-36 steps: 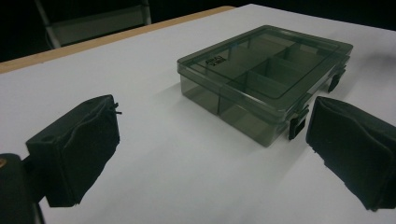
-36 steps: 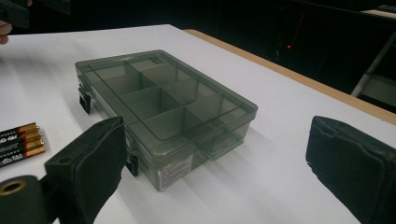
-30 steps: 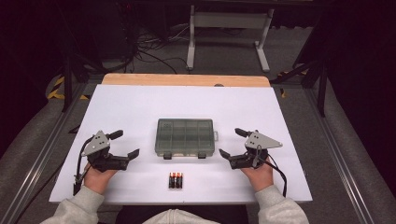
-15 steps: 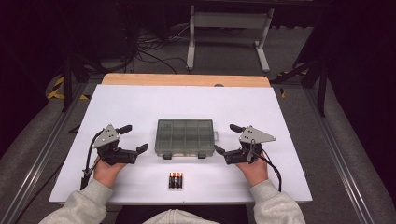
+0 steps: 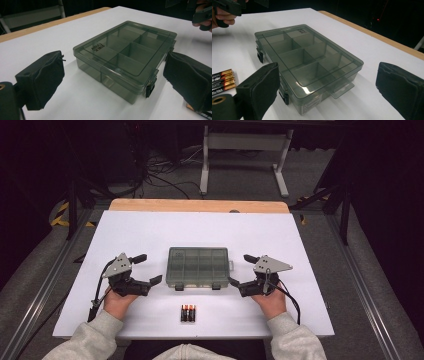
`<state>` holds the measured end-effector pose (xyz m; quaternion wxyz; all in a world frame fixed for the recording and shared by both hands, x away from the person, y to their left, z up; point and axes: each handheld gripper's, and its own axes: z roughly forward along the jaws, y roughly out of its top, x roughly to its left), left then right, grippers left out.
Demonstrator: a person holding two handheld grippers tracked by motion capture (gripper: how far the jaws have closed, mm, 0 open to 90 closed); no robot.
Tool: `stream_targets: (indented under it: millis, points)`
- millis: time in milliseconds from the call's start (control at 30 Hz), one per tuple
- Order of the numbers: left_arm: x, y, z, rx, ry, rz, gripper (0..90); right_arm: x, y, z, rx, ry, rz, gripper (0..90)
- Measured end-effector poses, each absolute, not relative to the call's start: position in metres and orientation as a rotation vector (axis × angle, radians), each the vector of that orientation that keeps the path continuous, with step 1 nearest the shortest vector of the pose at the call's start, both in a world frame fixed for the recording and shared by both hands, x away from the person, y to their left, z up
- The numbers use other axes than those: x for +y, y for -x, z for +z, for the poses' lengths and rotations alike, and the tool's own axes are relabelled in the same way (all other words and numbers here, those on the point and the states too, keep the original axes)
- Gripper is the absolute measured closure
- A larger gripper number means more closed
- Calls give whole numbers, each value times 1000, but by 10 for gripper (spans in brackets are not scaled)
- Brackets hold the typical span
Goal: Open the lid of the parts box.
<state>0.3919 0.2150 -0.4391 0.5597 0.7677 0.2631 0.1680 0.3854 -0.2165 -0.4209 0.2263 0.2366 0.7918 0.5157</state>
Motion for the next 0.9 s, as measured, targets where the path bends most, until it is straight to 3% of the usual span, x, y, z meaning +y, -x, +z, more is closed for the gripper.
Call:
stream_targets:
  millis: [900]
  points:
    - [199, -398, -458, 622, -2013, 283, 45, -203, -390, -443, 2409, -687, 1260, 80]
